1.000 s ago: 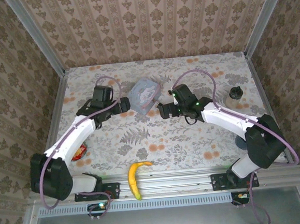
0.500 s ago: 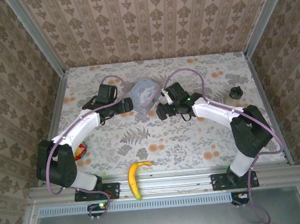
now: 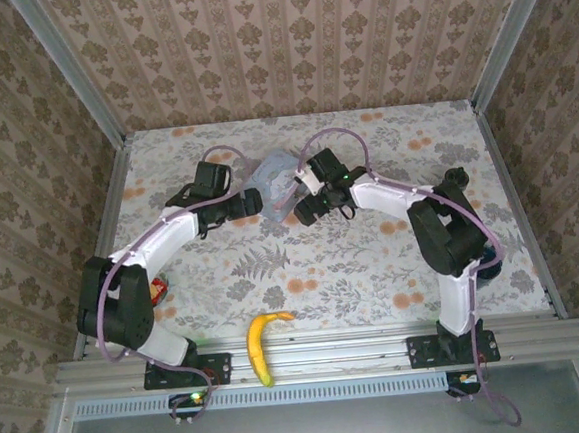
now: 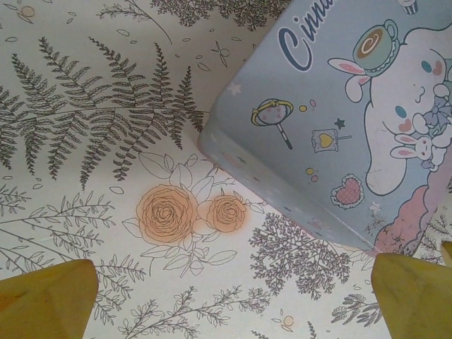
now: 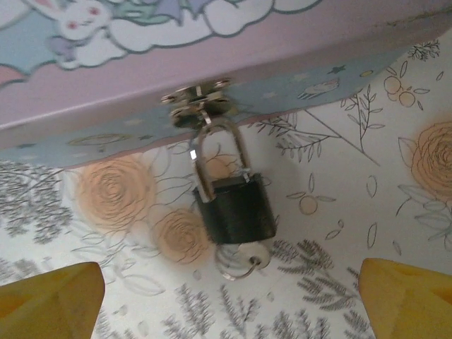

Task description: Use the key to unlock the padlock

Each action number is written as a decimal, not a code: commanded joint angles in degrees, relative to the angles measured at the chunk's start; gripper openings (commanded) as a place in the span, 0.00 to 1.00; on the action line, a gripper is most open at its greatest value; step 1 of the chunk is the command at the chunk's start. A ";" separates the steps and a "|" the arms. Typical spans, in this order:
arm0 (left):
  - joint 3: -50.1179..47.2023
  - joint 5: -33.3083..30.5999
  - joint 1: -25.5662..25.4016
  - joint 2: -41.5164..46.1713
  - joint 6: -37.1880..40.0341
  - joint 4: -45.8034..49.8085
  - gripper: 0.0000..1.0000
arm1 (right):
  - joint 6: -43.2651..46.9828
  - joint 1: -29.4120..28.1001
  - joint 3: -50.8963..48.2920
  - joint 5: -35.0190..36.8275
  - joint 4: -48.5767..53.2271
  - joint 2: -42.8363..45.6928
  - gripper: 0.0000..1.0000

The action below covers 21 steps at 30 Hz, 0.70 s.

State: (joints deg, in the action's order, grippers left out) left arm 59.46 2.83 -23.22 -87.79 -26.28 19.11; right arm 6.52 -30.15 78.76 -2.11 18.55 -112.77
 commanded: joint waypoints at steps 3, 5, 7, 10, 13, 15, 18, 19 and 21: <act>1.18 1.63 -0.16 -1.19 -2.31 -1.88 1.00 | 5.08 0.01 4.46 0.75 3.60 -4.11 0.93; 1.42 2.03 -0.13 -1.71 -2.69 -2.16 1.00 | 5.53 -0.23 5.63 0.86 4.24 -5.12 0.92; 1.85 2.57 -0.16 -2.31 -2.84 -2.32 1.00 | 6.14 -0.60 6.41 1.64 4.36 -5.83 0.91; 2.41 3.06 -0.21 -2.93 -2.98 -2.24 1.00 | 6.48 -0.86 8.09 1.80 5.59 -7.39 0.89; 2.48 3.56 -0.27 -3.16 -3.35 -2.63 1.00 | 6.31 -0.87 9.03 1.67 6.15 -8.81 0.87; 2.59 3.74 -0.19 -3.27 -3.47 -2.59 1.00 | 6.31 -0.96 9.35 1.65 6.32 -9.57 0.86; 2.48 3.85 -0.16 -3.40 -3.61 -2.84 1.00 | 6.16 -1.14 9.94 2.08 6.84 -10.89 0.85; 2.50 3.85 -0.13 -3.37 -3.69 -2.85 1.00 | 6.01 -1.14 10.01 2.17 6.85 -11.27 0.84; 2.52 4.09 -0.16 -3.35 -3.83 -2.87 1.00 | 5.61 -1.18 9.98 2.50 6.66 -11.77 0.82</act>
State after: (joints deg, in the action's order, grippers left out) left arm 60.42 6.09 -23.22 -90.39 -28.95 16.64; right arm 11.86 -31.03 87.37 -1.76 23.05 -122.98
